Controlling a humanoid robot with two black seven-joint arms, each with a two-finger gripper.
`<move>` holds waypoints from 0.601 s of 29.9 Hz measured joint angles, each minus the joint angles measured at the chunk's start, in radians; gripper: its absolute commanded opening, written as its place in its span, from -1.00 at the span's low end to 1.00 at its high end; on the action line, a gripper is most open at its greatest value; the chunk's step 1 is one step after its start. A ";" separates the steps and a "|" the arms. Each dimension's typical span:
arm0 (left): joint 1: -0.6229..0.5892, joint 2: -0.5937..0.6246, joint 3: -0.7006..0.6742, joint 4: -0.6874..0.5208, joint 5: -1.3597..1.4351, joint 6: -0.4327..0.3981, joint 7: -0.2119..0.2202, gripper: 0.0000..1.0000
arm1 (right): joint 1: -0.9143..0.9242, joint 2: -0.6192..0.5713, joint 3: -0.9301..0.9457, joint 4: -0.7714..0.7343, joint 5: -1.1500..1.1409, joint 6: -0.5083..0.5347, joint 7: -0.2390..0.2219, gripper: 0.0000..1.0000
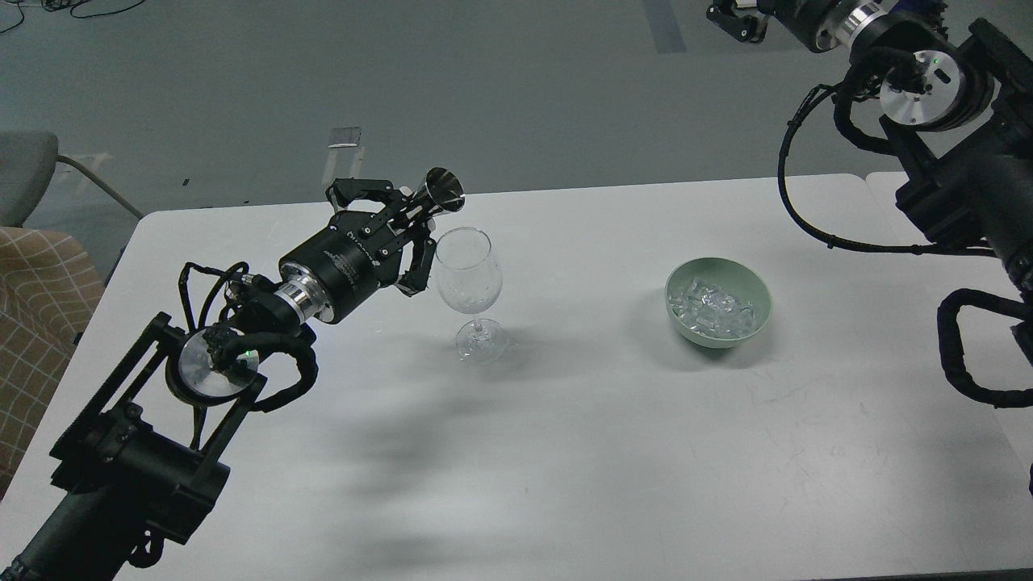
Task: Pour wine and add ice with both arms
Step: 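Tilt the jigger with the left gripper to pour into the glass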
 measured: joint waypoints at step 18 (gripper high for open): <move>-0.010 0.003 0.000 0.063 0.100 -0.053 -0.002 -0.80 | -0.001 0.000 0.000 0.000 0.001 0.000 0.000 1.00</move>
